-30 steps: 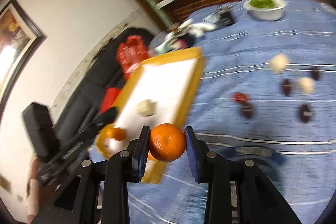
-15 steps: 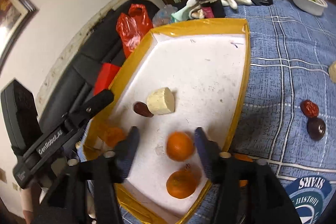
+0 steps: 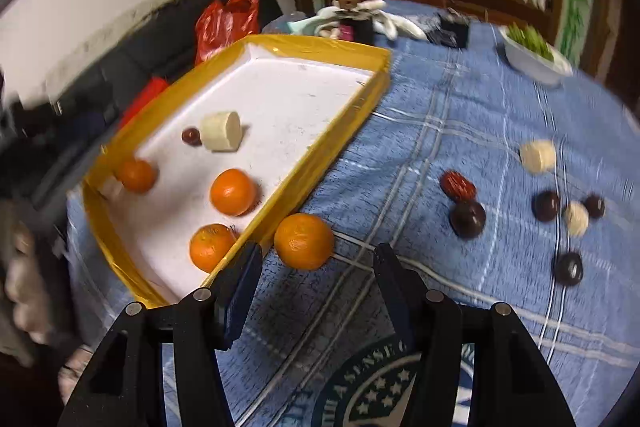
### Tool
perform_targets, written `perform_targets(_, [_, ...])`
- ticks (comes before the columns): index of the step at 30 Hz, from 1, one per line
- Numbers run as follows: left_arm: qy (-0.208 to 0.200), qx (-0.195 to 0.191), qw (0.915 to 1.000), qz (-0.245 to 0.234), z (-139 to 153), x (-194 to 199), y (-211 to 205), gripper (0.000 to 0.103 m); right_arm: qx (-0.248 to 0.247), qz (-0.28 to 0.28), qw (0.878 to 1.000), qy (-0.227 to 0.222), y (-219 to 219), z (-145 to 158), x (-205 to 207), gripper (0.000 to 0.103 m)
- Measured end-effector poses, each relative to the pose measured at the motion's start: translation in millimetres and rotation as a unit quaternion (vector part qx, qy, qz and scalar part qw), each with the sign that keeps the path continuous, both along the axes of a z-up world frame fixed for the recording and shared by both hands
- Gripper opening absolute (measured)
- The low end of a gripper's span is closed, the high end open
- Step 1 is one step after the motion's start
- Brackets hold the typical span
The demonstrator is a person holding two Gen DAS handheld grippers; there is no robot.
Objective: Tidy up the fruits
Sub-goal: 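Place the orange and the red date into the yellow tray, opening both tools, then grasp an orange with the right tool while the left tool grasps a dark chocolate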
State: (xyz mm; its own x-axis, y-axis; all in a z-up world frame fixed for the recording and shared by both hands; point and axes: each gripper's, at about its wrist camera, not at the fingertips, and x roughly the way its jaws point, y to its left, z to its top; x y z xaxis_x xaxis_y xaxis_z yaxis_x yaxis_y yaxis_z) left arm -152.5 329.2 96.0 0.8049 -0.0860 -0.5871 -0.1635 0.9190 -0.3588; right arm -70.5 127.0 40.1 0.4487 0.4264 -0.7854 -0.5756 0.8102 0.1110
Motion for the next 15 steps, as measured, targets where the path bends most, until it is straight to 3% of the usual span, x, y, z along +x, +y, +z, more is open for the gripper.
perform_targets(2, [-0.001,0.005,1.0000,-0.004,3,-2,-5,0.071,-0.032,0.012,0.999,-0.021,13,-7,0,0.060])
perform_targets(4, [-0.002,0.009,0.9999,-0.008,6,-3,-9,0.071,-0.039,0.019,0.999,-0.019,16,-13,5,0.050])
perform_targets(7, [0.001,0.013,0.9998,-0.015,8,-1,-17,0.071,0.000,0.022,1.000,0.014,9,-17,14,0.039])
perform_targets(11, [0.007,0.017,0.9993,-0.033,10,4,-33,0.071,0.058,-0.006,0.997,0.044,-16,-13,18,0.039])
perform_targets(15, [0.014,0.029,0.9976,-0.061,11,9,-58,0.073,0.114,-0.061,0.990,0.049,-74,1,16,0.039])
